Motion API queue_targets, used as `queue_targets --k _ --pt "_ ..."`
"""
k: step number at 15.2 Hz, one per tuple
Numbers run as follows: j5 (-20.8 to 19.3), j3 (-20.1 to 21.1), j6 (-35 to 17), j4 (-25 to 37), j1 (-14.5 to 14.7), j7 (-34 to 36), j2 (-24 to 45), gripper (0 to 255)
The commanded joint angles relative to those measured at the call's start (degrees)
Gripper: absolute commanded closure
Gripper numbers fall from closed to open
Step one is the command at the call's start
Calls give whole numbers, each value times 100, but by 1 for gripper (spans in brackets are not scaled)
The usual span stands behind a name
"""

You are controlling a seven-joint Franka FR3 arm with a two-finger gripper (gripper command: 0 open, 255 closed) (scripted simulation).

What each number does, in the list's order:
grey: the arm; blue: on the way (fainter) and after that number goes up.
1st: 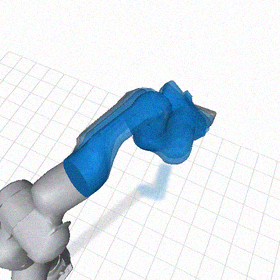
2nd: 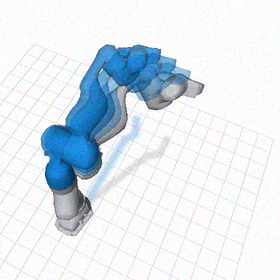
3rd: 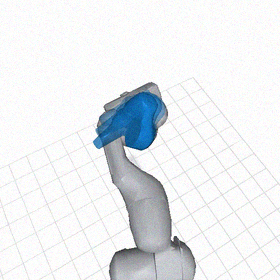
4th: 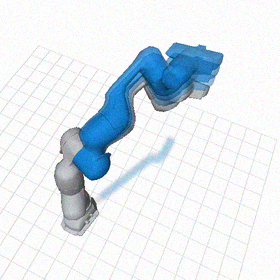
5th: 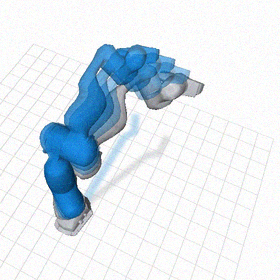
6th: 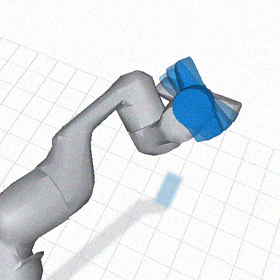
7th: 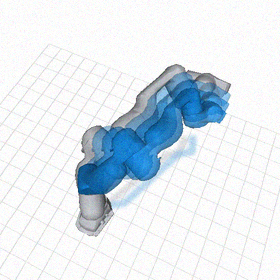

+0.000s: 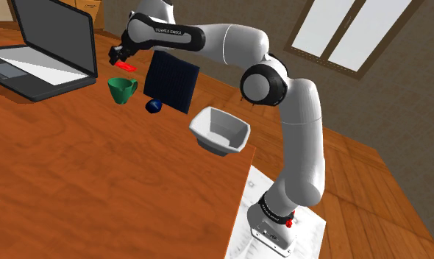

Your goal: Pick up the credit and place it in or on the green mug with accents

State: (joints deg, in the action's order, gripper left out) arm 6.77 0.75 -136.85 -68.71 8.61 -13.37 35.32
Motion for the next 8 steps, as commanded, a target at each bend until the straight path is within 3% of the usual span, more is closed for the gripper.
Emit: queue_targets --k 1,8 --pt "15 6 16 191 -35 -39 177 255" --pt "55 32 -475 -232 -44 -110 247 255"
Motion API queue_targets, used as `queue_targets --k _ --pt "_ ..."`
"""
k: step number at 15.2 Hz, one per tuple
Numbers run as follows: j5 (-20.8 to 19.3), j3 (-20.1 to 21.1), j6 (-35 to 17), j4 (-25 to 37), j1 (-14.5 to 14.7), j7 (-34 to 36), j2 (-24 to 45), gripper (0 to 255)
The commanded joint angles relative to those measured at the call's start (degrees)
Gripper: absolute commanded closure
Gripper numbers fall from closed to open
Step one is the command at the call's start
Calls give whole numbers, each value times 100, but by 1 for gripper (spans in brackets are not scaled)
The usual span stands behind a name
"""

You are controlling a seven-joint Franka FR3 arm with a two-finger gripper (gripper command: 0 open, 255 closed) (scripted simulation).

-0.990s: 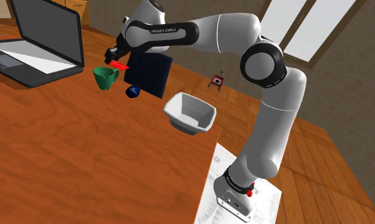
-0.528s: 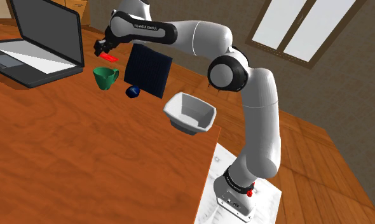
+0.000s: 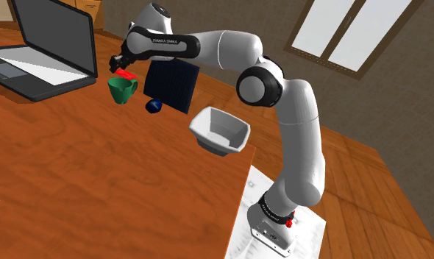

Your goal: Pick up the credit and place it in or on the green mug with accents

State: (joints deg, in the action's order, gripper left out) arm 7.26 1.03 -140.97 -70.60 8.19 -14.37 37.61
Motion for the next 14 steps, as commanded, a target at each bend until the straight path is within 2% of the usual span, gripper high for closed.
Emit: queue_targets --k 1,6,14 --pt "12 8 -128 -90 -4 -21 36 255" --pt "42 32 -463 -319 -14 -74 143 255" --pt "42 32 -463 -319 -14 -74 143 255"
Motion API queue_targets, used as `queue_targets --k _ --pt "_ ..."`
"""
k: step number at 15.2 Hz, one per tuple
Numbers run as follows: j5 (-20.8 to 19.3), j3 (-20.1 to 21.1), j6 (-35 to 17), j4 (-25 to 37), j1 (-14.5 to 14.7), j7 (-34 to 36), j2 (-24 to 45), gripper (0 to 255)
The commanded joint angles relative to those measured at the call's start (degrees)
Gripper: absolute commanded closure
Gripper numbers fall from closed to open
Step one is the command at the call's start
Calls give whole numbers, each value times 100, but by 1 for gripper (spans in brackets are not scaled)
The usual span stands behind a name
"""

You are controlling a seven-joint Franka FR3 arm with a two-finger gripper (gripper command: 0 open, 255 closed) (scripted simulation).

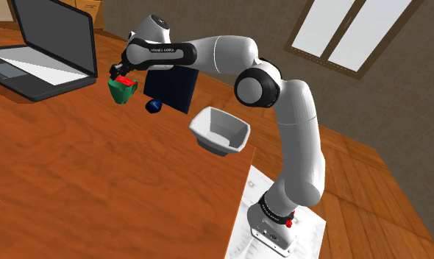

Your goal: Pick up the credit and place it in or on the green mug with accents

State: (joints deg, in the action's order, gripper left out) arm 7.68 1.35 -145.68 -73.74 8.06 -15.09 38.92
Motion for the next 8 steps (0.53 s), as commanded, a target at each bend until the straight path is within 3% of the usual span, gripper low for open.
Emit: queue_targets --k 1,6,8 --pt "0 0 4 -15 1 0 6 0" --pt "0 1 8 -5 -1 -1 12 0" --pt "16 4 59 -378 -26 -21 -409 0"
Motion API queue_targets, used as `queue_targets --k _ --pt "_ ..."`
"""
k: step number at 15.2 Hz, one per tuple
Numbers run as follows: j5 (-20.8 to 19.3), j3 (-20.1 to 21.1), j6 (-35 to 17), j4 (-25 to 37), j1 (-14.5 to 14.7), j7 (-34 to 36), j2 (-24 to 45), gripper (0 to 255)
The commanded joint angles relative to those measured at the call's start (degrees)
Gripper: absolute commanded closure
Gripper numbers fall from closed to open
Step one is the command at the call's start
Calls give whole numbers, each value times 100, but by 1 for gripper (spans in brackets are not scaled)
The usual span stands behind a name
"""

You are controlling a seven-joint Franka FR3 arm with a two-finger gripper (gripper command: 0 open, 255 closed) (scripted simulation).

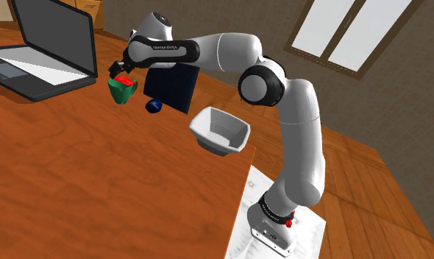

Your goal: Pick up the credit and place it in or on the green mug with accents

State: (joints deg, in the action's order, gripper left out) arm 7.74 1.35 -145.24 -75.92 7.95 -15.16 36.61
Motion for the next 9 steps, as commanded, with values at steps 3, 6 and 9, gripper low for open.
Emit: queue_targets --k 3,6,9 --pt "20 4 88 -444 -37 -28 -533 0" --pt "20 4 88 -444 -37 -28 -533 0" --pt "20 4 88 -444 -37 -28 -533 0"
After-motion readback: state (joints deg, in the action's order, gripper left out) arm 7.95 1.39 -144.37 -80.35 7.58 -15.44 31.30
